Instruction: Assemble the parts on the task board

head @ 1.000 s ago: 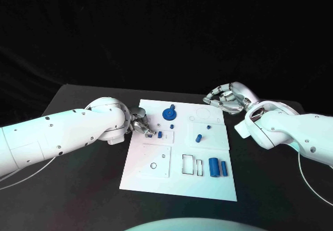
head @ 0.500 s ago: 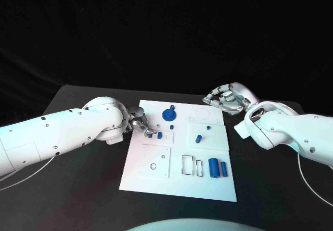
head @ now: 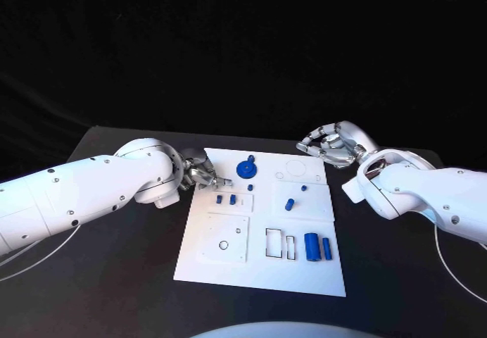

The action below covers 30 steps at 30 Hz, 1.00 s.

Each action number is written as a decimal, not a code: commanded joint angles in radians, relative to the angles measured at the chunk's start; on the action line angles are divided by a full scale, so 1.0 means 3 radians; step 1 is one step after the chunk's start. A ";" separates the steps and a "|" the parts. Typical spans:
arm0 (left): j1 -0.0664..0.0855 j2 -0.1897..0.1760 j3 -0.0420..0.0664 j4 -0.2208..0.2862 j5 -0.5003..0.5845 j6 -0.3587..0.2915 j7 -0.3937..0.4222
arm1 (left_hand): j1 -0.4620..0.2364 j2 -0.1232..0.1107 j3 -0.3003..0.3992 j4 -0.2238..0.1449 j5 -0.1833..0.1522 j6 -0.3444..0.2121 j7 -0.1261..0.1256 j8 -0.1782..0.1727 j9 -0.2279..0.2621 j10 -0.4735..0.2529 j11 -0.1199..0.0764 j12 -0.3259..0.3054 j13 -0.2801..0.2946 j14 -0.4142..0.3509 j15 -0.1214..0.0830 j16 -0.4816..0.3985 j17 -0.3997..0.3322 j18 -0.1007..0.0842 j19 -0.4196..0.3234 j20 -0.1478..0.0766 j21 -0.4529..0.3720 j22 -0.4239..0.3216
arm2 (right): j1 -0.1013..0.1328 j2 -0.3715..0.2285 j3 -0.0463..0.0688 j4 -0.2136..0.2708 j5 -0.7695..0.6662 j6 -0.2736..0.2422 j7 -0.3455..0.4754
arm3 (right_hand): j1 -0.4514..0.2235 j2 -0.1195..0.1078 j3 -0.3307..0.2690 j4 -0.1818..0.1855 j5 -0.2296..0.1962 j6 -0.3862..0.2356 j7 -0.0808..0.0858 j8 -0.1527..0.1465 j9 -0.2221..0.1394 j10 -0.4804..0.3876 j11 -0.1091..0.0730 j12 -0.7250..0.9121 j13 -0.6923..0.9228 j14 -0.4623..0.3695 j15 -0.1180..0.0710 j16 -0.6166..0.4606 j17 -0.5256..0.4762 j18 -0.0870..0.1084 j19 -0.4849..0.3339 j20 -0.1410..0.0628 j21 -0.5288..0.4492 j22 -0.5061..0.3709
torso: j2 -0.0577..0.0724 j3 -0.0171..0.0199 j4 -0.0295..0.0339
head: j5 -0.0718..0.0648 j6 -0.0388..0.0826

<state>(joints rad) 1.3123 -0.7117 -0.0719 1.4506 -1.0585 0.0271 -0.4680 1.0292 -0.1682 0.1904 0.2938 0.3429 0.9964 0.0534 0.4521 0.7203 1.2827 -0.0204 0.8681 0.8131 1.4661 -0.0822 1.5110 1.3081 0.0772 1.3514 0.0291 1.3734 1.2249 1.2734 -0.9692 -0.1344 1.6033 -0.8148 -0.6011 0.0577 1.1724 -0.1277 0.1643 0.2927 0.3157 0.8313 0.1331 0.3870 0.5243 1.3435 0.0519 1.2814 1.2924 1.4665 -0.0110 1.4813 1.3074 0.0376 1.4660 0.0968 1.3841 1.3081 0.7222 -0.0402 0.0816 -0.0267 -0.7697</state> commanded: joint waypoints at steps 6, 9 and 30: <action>0.0029 0.0030 0.0013 0.0049 0.0005 -0.0596 0.1230 | 0.1179 -0.0089 0.0590 -0.0116 0.0016 -0.0594 0.0303 -0.0213 -0.0189 -0.0930 0.0283 -0.0791 -0.0644 -0.0594 0.0263 -0.1055 -0.1116 0.0340 -0.1186 0.0194 -0.1335 -0.1691 | -0.0002 -0.0009 0.0000 0.0005 0.0026 -0.0041 0.0090 | 0.0058 0.0034 0.0006 -0.0020 0.0035 -0.0039 0.0007 0.0027 0.0004 -0.0160 0.0008 -0.0177 -0.0156 0.0193 -0.0024 -0.0034 0.0206 0.0044 -0.0016 -0.0029 -0.0070 0.0456 | 0.0005 0.0002 0.0003 | -0.0051 0.0024; 0.0029 0.0089 -0.0012 0.0041 -0.0271 -0.0713 0.1500 | 0.1314 -0.0138 0.0720 -0.0133 0.0012 -0.0735 0.0374 -0.0310 -0.0275 -0.1124 0.0344 -0.1003 -0.0804 -0.0850 0.0325 -0.1336 -0.1464 0.0336 -0.1249 0.0243 -0.1450 -0.1756 | -0.0002 -0.0007 0.0000 0.0004 0.0040 -0.0038 0.0116 | 0.0137 0.0036 0.0021 -0.0026 0.0047 -0.0049 0.0008 0.0033 0.0004 -0.0301 0.0009 -0.0367 -0.0330 0.0182 -0.0024 -0.0060 0.0165 0.0055 -0.0040 -0.0029 -0.0123 0.0427 | 0.0003 0.0000 0.0002 | -0.0056 0.0026; -0.0039 0.0587 -0.0205 -0.0375 -0.1756 -0.0535 0.1640 | 0.1505 -0.0369 0.0794 -0.0242 -0.0027 -0.0618 0.0281 -0.0523 -0.0780 -0.1342 0.0407 -0.1653 -0.1665 -0.0635 0.0359 -0.1037 -0.1445 0.0308 -0.0923 0.0307 -0.1272 -0.1528 | -0.0003 0.0012 0.0000 0.0020 0.0048 -0.0037 0.0149 | 0.0281 0.0013 0.0059 -0.0023 0.0071 -0.0072 0.0017 0.0032 -0.0006 -0.0515 0.0012 -0.0713 -0.0658 0.0159 -0.0023 -0.0116 0.0090 0.0080 -0.0094 -0.0030 -0.0247 0.0360 | 0.0011 -0.0003 -0.0003 | -0.0071 0.0052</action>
<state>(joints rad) 1.3008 -0.5421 -0.1337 1.3428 -1.4898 -0.1709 0.0200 1.4763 -0.2737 0.4345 0.2207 0.3368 0.8037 0.1371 0.2984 0.4903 0.8740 0.1052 0.3770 0.3198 1.2619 0.0270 1.1830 0.8577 0.1705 1.0566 0.1228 0.9701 0.7411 1.2734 -0.9662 -0.1344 1.6076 -0.7989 -0.6112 0.0902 1.2469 -0.1257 0.1785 0.2842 0.3330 0.8163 0.1409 0.3907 0.5241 1.1963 0.0559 1.0725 1.0968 1.4665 -0.0110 1.4504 1.3073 0.0533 1.4425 0.0879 1.3164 1.3078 0.7248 -0.0407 0.0809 -0.0484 -0.7528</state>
